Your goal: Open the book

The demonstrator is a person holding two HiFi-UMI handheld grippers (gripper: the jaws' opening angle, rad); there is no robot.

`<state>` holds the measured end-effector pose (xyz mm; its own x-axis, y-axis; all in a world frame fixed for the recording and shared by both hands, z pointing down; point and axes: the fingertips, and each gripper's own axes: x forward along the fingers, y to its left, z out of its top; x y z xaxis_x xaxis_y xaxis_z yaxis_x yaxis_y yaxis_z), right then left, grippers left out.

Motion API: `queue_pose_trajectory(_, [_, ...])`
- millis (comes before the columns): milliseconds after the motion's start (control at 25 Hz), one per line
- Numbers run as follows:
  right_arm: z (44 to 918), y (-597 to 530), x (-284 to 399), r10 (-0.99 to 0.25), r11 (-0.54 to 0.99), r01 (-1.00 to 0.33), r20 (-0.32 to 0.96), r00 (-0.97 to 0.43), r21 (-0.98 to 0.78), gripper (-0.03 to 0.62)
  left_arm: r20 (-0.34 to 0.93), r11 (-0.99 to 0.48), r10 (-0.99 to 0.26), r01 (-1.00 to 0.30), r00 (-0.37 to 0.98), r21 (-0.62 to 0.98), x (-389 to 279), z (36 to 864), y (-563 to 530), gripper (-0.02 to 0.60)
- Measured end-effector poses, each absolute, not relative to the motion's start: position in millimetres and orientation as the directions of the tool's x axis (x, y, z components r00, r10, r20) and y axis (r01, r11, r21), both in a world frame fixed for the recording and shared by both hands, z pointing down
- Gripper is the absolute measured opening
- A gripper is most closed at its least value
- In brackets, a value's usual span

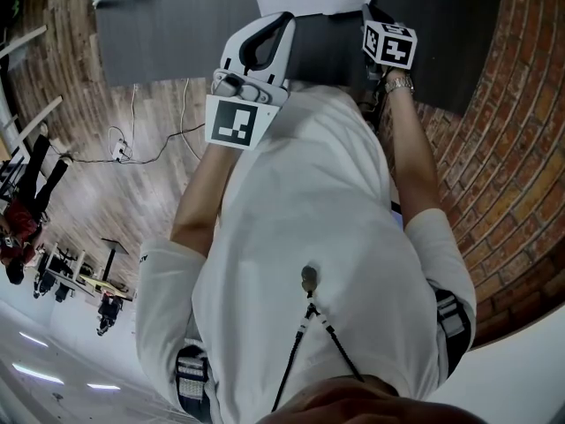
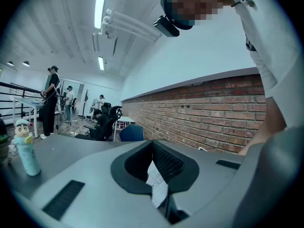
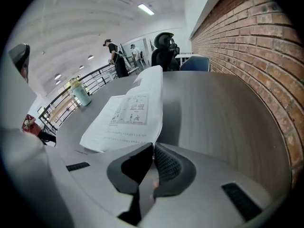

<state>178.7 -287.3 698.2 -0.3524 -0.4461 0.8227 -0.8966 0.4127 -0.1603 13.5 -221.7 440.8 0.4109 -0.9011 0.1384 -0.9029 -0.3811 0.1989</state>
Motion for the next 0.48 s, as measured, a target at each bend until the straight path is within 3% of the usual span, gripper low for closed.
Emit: queue_pose_trajectory(480, [708.5,-299.4,200.5,-0.45,0.375,-0.917,0.839,-0.306,-0.134,0.041,0.142,-0.385,-0.899,-0.901,0.415,0.2,14.2,442.6,-231.7,0.023])
